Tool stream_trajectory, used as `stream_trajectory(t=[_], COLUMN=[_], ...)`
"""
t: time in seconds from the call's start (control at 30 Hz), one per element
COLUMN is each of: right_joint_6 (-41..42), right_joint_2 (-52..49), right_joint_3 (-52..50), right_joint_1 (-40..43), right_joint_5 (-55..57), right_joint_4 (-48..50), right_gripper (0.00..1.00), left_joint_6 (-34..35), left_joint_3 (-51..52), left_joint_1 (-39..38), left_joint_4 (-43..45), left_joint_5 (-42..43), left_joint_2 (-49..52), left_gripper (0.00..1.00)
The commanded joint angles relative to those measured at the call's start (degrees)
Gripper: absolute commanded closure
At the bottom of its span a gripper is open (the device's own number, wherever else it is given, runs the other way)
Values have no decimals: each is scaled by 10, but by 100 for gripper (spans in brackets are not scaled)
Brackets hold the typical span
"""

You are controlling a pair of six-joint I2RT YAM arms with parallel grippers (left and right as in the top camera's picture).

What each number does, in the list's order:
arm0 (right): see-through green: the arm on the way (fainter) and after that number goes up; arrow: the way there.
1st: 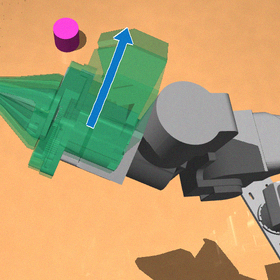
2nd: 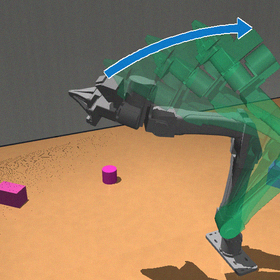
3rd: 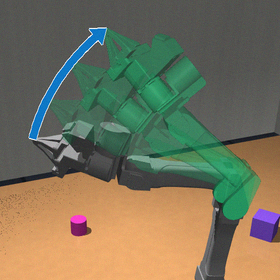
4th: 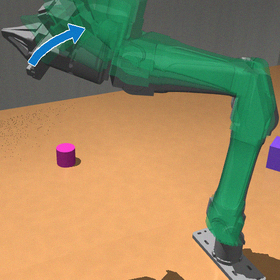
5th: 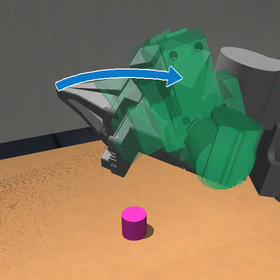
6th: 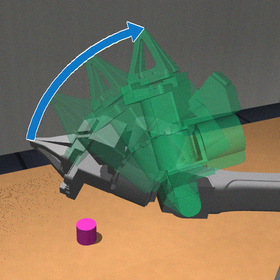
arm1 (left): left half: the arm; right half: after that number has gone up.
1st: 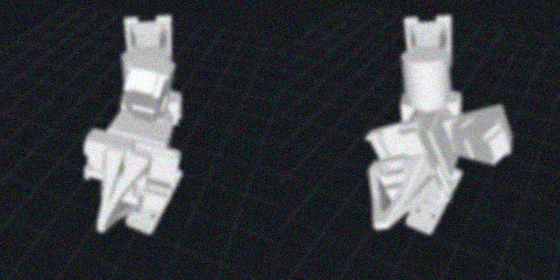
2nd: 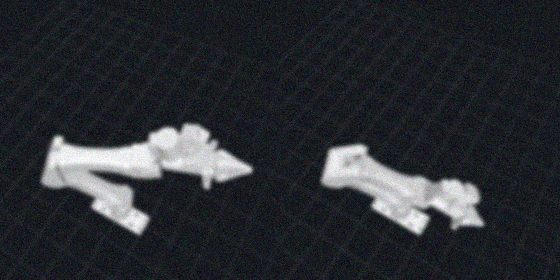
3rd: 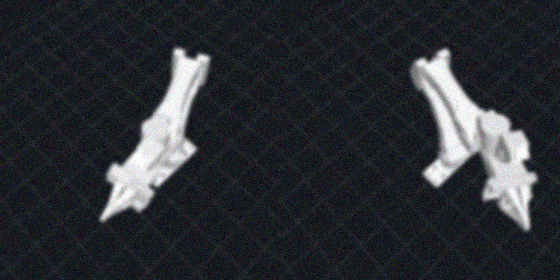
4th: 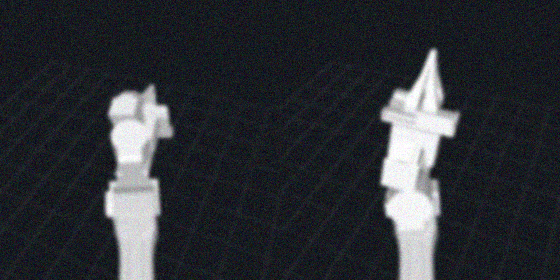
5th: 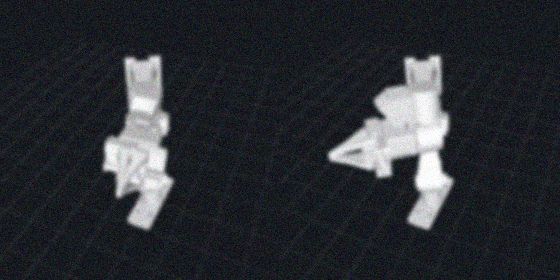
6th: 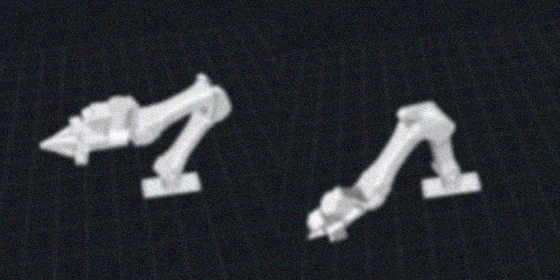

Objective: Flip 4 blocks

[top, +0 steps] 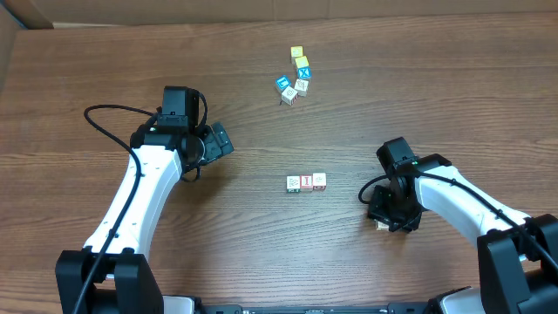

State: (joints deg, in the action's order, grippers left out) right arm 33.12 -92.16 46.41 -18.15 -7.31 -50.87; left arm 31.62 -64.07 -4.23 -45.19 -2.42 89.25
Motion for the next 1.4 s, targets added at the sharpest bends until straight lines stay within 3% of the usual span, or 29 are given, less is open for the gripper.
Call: stream_trajectory(t=[0.0,0.1,0.23,0.3,0.4,0.5,0.6,0.73,0.83,1.23,1.37], right_joint_6=[-31,-31,-29,-29,-35,-51,-51,-51,-51,-46,-47], right_joint_2=[15,15,15,15,15,15,15,15,15,15,15], right_joint_3=[-1,-1,-1,-1,-1,-1,-1,-1,0,5,5], right_joint_1=[-2,-2,-2,-2,-2,-2,-2,-2,-2,-2,-2], right_joint_5=[-3,-14,-20,-19,-19,-18,-18,-18,-19,-56,-42], right_joint_4=[14,33,65,68,57,40,27,31,53,175,211], right_gripper=[51,52,69,68,50,47,49,65,69,67,62], left_joint_6=[3,3,3,3,3,3,3,3,3,3,3], left_joint_3=[-5,-5,-5,-5,-5,-5,-5,-5,-5,-5,-5], left_joint_1=[1,1,1,1,1,1,1,1,1,1,1], left_joint_4=[0,0,0,0,0,0,0,0,0,0,0], left_joint_5=[-6,-6,-6,-6,-6,-6,-6,-6,-6,-6,-6], left_joint_2=[-1,-1,-1,-1,-1,-1,-1,-1,-1,-1,-1], left_gripper=[0,0,0,0,0,0,0,0,0,0,0])
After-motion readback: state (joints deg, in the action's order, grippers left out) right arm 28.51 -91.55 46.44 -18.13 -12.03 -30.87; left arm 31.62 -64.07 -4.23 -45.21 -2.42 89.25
